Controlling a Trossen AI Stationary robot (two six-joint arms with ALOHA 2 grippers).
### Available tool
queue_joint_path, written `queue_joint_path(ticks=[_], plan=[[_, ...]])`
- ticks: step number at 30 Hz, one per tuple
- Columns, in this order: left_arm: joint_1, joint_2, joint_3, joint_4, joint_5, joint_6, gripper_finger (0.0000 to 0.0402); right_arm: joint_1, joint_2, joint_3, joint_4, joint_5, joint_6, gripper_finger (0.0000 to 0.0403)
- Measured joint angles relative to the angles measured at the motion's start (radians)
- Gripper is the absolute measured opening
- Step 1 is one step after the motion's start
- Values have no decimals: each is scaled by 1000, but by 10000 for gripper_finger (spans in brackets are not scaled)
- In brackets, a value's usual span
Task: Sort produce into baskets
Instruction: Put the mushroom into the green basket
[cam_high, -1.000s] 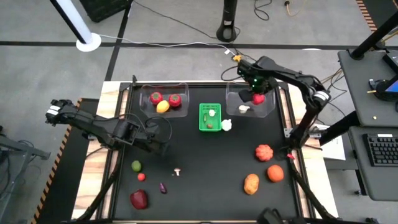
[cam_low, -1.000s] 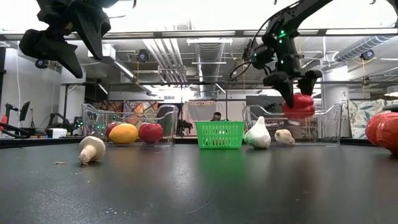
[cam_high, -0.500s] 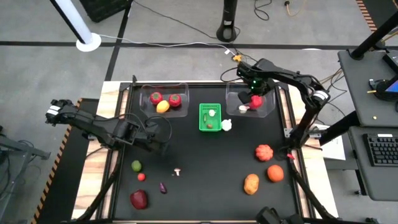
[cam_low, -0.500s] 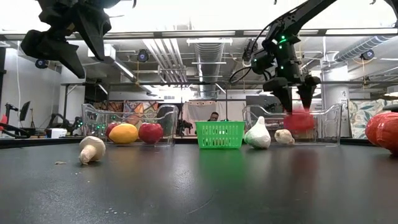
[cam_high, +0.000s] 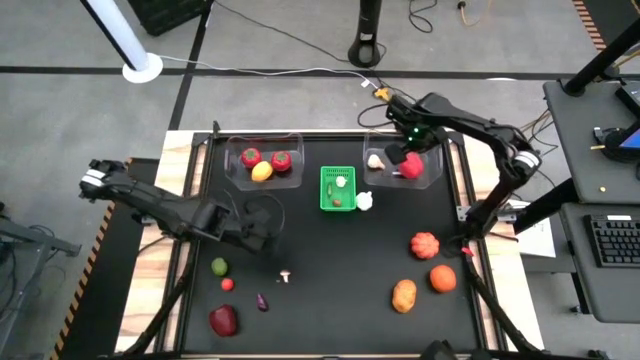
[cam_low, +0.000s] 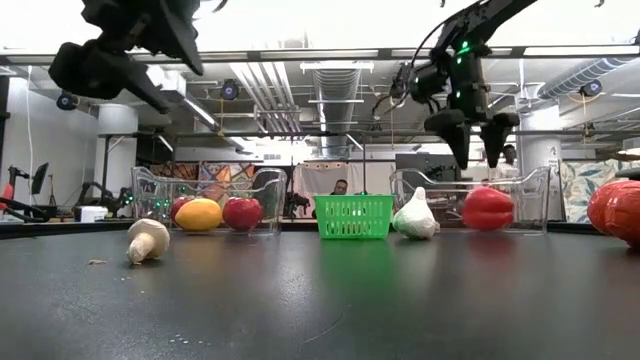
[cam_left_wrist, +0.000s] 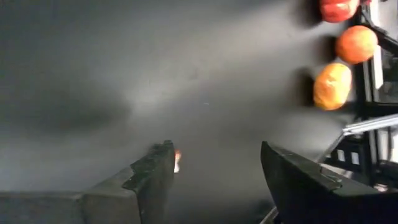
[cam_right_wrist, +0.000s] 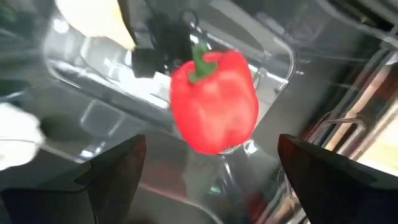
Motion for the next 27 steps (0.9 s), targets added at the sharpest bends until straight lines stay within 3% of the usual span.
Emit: queue_joint_path(ticks=[11,27], plan=[[-45,253,0,173,35,-135,210,14,-132,0,25,1,26,357],[-105,405,0,167,63,-213,210,20,-157,0,26,0,18,357]])
